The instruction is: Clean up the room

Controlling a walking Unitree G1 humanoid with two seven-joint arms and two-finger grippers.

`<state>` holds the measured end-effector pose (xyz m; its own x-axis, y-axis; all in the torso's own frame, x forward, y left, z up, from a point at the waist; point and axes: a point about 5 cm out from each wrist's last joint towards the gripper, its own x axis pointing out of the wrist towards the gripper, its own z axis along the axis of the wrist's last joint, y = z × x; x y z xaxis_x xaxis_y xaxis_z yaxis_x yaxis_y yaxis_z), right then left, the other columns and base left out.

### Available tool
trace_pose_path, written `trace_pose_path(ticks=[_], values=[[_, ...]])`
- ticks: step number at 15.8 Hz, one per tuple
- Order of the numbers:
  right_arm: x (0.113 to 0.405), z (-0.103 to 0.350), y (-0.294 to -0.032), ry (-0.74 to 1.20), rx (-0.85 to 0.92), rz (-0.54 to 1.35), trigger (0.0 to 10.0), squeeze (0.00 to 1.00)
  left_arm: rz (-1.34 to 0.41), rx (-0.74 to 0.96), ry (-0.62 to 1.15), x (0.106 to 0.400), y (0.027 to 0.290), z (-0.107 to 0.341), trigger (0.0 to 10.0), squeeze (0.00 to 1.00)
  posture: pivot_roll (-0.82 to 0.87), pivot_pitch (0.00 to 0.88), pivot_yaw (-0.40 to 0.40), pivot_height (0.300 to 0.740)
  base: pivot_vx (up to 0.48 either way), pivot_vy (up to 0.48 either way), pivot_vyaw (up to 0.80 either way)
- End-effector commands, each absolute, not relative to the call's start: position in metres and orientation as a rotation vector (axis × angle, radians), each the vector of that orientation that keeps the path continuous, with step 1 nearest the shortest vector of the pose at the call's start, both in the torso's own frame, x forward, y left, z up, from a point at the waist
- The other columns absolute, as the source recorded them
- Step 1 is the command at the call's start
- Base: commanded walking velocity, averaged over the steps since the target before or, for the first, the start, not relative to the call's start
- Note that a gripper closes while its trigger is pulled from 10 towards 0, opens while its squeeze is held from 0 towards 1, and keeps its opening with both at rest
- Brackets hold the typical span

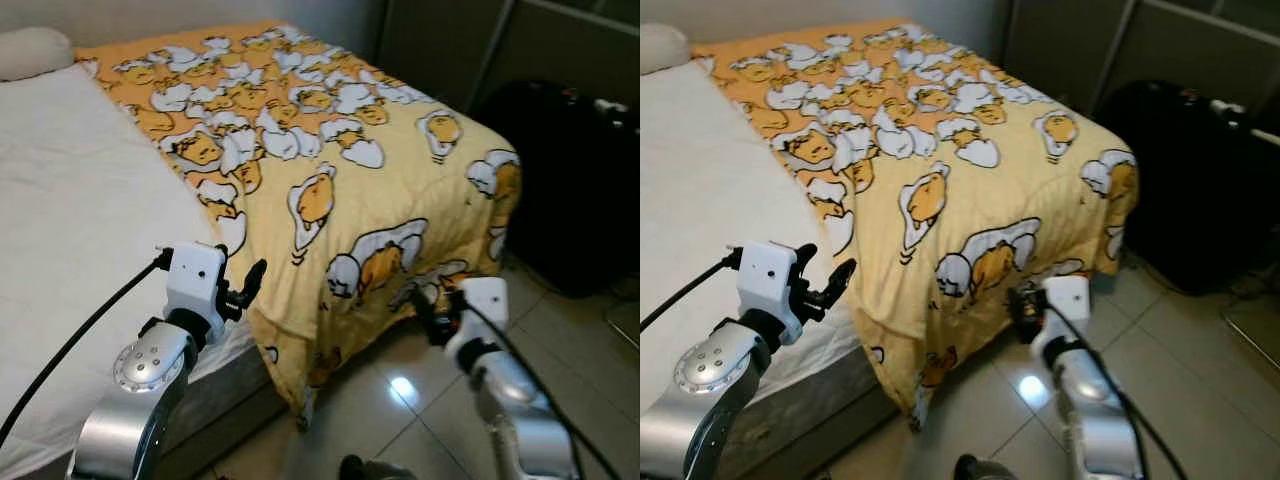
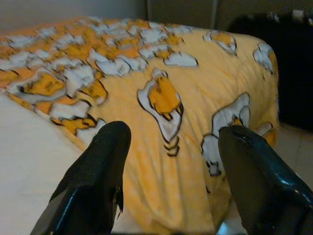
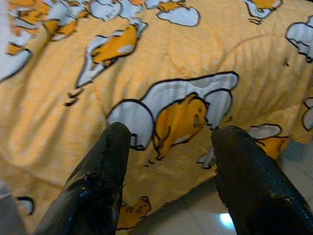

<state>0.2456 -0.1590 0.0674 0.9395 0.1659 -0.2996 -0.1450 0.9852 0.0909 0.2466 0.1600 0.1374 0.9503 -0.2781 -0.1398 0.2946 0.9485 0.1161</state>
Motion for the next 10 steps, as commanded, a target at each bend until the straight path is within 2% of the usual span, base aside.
trace_pose_path(ticks=[1, 4, 5, 8, 10], values=[[0.2483, 0.0712, -0.1589, 0.309, 0.073, 0.148, 10.0, 0.0, -0.282, 0.148, 0.112, 0.2464, 0.1621, 0.1364, 10.0, 0.0, -0.02, 0.0, -0.023, 0.74, 0.0, 0.0, 0.0], [0.2486, 0.0693, -0.1608, 0.325, 0.098, 0.108, 10.0, 0.0, -0.289, 0.164, 0.1, 0.2472, 0.1626, 0.136, 10.0, 0.0, -0.02, 0.0, -0.024, 0.74, 0.0, 0.0, 0.0], [0.2495, 0.069, -0.1617, 0.328, 0.095, 0.105, 10.0, 0.0, -0.285, 0.184, 0.101, 0.2478, 0.1644, 0.1358, 10.0, 0.0, -0.02, 0.0, -0.023, 0.74, 0.0, 0.0, -0.8], [0.2507, 0.0699, -0.164, 0.33, 0.095, 0.089, 10.0, 0.0, -0.286, 0.187, 0.097, 0.249, 0.166, 0.1356, 10.0, 0.0, -0.02, 0.0, -0.025, 0.74, 0.0, 0.0, 0.0], [0.2498, 0.0697, -0.1641, 0.334, 0.101, 0.087, 10.0, 0.0, -0.304, 0.19, 0.087, 0.249, 0.1651, 0.1365, 10.0, 0.0, -0.01, 0.0, -0.025, 0.74, 0.0, 0.0, -0.8]])
